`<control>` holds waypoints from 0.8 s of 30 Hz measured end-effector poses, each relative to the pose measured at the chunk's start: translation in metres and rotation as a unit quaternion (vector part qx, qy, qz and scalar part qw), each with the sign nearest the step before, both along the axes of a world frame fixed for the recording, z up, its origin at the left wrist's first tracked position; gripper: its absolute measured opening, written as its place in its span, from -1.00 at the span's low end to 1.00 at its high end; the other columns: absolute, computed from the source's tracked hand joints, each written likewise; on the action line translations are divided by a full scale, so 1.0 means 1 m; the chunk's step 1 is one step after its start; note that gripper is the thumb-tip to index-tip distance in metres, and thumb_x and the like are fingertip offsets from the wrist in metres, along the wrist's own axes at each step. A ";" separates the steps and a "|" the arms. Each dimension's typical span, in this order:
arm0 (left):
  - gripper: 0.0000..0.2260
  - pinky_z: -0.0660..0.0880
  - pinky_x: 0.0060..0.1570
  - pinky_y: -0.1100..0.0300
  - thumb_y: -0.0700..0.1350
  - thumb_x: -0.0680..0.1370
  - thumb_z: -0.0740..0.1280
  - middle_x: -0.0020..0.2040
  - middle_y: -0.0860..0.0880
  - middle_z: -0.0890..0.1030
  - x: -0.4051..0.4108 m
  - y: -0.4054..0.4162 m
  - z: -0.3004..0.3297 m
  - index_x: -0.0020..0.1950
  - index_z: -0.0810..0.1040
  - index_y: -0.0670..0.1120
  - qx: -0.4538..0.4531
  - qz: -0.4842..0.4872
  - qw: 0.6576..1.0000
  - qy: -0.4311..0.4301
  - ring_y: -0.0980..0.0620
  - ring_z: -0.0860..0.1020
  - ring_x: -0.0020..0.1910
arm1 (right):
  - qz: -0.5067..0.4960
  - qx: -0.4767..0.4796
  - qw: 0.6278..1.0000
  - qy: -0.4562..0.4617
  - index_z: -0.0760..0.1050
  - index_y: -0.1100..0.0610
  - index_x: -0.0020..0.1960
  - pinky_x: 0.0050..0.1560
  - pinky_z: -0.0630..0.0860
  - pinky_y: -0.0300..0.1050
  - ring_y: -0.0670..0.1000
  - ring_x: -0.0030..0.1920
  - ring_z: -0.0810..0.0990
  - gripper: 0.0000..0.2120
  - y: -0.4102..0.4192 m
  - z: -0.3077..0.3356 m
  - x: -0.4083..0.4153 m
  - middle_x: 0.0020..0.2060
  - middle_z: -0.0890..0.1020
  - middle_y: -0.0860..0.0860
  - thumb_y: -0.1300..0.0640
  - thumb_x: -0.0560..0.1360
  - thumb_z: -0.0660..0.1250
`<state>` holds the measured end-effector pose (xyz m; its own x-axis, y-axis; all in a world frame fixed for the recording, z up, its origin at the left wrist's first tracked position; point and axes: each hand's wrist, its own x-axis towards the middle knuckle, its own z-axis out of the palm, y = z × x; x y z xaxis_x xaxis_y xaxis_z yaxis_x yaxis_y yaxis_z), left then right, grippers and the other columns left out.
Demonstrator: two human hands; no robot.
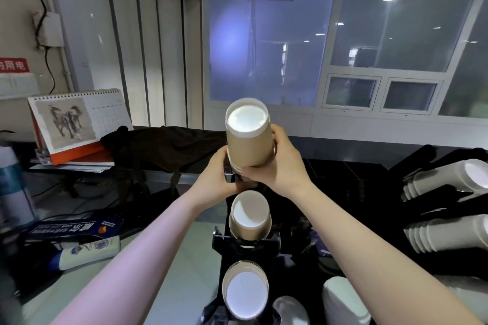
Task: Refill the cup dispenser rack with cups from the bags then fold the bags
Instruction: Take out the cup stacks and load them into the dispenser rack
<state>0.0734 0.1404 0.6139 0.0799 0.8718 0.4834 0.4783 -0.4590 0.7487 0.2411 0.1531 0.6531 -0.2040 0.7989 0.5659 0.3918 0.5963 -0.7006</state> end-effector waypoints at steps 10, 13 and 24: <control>-0.42 0.42 0.23 0.23 0.02 0.36 0.48 0.23 0.21 0.52 -0.003 -0.013 -0.001 0.34 0.37 0.13 -0.018 0.015 1.000 0.017 0.31 0.45 0.22 | 0.086 0.016 0.992 0.089 0.32 -0.10 0.30 0.11 0.56 -0.03 -0.13 0.13 0.58 -0.15 -0.039 0.033 0.011 0.08 0.60 -0.17 -0.12 0.07 0.57; -0.48 0.37 0.32 0.11 -0.19 0.44 0.38 0.25 0.25 0.49 -0.009 -0.036 0.005 0.31 0.35 0.20 0.025 0.027 0.999 -0.031 0.35 0.41 0.27 | 0.135 0.036 0.984 0.110 0.36 0.06 0.26 -0.03 0.54 -0.18 -0.08 0.09 0.60 -0.26 -0.057 0.035 0.019 0.04 0.61 -0.09 0.05 0.16 0.60; -0.52 0.35 0.37 0.00 -0.40 0.51 0.24 0.29 0.04 0.52 -0.020 -0.100 -0.010 0.29 0.41 0.08 0.000 0.004 0.993 -0.116 0.18 0.43 0.32 | 0.061 -0.043 0.993 -0.086 0.22 -0.47 0.14 -0.01 0.35 -0.43 -0.41 0.12 0.40 -0.22 -0.079 -0.032 0.020 0.13 0.46 -0.35 -0.19 0.07 0.57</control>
<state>0.0529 0.0406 0.6040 -0.0408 0.8718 0.4881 0.2957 -0.4561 0.8393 0.2615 0.0743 0.6207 -0.3899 0.8061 0.4451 0.4394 0.5877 -0.6794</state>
